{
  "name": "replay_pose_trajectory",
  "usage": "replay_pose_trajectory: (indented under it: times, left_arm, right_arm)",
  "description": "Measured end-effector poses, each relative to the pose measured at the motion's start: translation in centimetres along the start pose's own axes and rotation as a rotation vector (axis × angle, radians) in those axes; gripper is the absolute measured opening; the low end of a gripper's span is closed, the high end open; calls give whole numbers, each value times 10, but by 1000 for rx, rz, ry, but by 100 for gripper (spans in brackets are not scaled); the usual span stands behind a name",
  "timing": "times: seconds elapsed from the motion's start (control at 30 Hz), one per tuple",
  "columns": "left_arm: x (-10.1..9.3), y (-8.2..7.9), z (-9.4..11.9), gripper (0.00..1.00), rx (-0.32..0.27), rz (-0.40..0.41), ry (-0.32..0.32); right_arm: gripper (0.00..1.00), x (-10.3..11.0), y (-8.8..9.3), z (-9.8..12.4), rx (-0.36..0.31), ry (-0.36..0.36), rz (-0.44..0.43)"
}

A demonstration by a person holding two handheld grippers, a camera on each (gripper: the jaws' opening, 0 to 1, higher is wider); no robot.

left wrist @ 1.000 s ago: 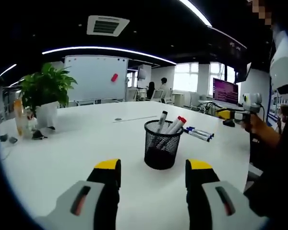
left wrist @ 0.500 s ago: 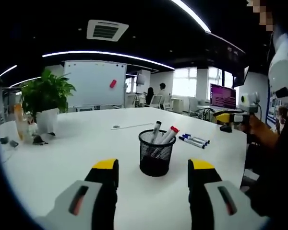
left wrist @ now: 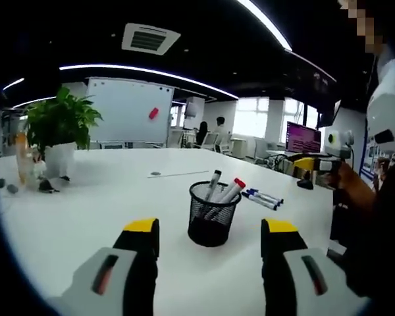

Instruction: Pick up the whiteboard markers from the pen holder and place them facing the whiteboard neatly

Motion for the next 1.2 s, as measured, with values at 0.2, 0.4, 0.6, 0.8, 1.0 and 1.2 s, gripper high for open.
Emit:
replay_pose_trajectory:
  times: [0.2,0.4,0.6,0.8,1.0,1.2]
  left_arm:
    - [0,3,-6,63,24,-36,-23]
    - [2,9,-7,61,53,-86,-52]
    - [4,15,-2,60,69,-71,-75]
    - [12,19,7,59,76,-61,-114]
    - [17,23,11,59,77,-28,-125]
    - [21,23,8,59,79,-26,-123]
  right_arm:
    - [35,9,-2,-12,13,-58,40]
    - [35,10,-8,-24,9,-108,78]
    - [29,15,-4,-40,31,-152,63]
    - [28,30,-1,-55,35,-218,29]
    - [29,40,9,-67,52,-255,30]
    - [29,41,10,-68,35,-245,-14]
Point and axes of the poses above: the point that each gripper's makers call its tool centre point, and the gripper's own axes: z roughly backward along the fingers, x roughly to its left, y roughly out of its underside, the point moved 3 cm from there along z, roughly backward along the fingers, and after that the axes turned 1 degree about -z, right-handed, at the moved point
